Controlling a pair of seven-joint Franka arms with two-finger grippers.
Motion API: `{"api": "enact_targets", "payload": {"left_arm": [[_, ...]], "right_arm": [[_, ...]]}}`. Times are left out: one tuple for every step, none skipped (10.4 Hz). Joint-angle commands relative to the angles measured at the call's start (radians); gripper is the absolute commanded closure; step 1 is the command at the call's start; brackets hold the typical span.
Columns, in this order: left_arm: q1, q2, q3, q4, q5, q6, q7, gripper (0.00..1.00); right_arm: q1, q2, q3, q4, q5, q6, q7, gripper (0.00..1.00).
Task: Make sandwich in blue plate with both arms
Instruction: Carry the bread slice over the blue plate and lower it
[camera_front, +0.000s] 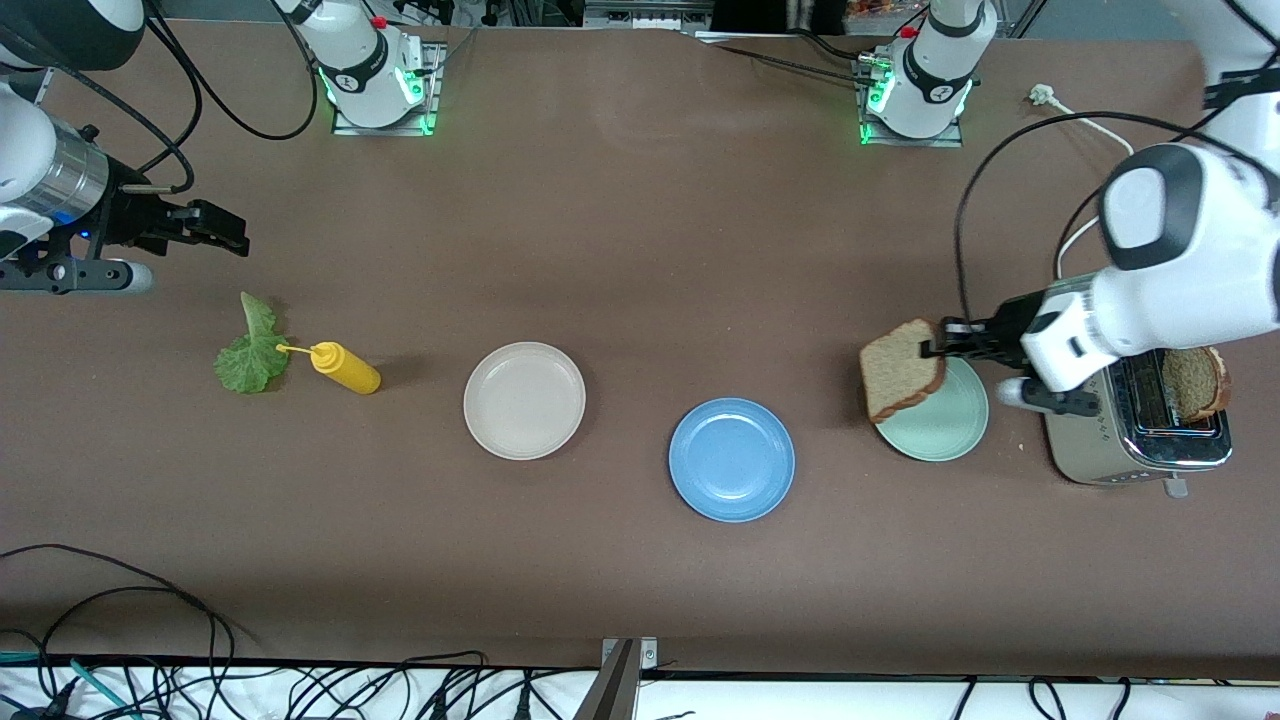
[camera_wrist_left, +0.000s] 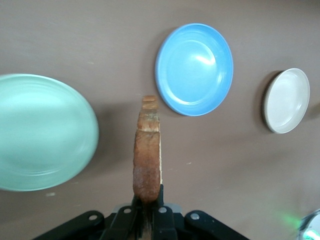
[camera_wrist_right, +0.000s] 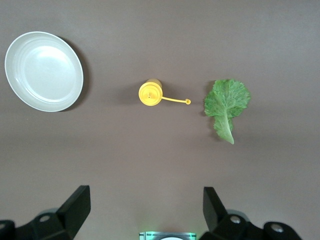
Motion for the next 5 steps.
{"api": "enact_targets", "payload": {"left_arm": [[-0.089,0.09,0.011,0.003,-0.244,0.076,-0.061,1.0],[-0.118,0.13,0.011,0.006,-0.345,0.115,-0.058,1.0],[-0.155,0.172,0.011,0.011,-0.387,0.154,-0.052,1.0],[-0.19,0.207,0.011,0.028,-0.413,0.225,-0.05,1.0],[-0.235,0.244,0.011,0.043,-0.423,0.286,-0.05,1.0]], "right_arm": [[-0.001,-0.021,0.001,-0.033,-0.005,0.029,0.009,0.0],[-0.001,-0.023,0.001,-0.039,-0.005,0.035,0.009,0.0],[-0.001,-0.024,0.001,-0.045,-0.005,0.043,0.011,0.0],[-0.001,-0.03,0.001,-0.05,-0.005,0.05,0.011,0.0],[-0.001,-0.035,0.001,-0.061,-0.005,0.06,0.011,0.0]]}}
